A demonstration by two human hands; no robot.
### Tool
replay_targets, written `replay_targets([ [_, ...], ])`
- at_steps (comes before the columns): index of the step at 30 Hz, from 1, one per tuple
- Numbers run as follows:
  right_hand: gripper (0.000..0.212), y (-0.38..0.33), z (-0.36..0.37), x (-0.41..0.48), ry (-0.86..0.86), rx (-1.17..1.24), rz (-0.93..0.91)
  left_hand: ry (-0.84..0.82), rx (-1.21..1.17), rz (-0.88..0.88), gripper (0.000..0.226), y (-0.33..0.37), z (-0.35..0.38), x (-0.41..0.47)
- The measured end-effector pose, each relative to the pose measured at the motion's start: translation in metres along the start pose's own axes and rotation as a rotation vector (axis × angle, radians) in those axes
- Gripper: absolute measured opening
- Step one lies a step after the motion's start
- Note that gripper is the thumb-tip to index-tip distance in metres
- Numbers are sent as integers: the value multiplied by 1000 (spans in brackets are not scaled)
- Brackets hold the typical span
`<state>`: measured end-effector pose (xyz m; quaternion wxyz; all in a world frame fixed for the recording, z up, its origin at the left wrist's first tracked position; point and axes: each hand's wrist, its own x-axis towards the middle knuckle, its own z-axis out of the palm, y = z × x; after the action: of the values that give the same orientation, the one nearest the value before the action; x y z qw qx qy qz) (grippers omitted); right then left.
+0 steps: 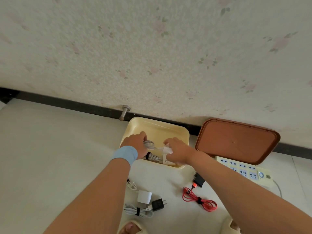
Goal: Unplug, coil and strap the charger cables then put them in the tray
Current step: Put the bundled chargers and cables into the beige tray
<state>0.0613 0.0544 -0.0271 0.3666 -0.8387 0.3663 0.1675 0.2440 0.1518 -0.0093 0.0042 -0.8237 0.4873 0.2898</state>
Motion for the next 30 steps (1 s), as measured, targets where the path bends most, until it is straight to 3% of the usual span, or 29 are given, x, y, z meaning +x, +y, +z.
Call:
replay_targets([
  [5, 64, 14, 7, 25, 118, 92, 50, 88, 90, 40, 41, -3, 23, 23],
  [9, 58, 21, 23, 39, 52, -29, 28, 88, -28, 3, 35, -8, 42, 39],
  [14, 57, 30, 31, 41, 59, 83, 73, 124, -109, -72, 31, -15, 46, 55],
  [18, 69, 36, 27, 41, 53, 42, 17, 143, -79, -83, 28, -13, 48, 66],
  [21, 63, 34, 21, 44, 49, 46, 9, 111, 45, -92, 32, -12, 51, 69],
  [25, 44, 31, 19, 54, 153, 31, 15, 75, 308, -25, 45, -18, 59, 68],
  [27, 48, 33, 22, 59, 137, 26, 42, 102, 305, 35, 49, -21, 61, 65],
  [30, 55, 38, 27, 63, 64, 2, 74, 53, 240, 122, 36, -18, 63, 57],
])
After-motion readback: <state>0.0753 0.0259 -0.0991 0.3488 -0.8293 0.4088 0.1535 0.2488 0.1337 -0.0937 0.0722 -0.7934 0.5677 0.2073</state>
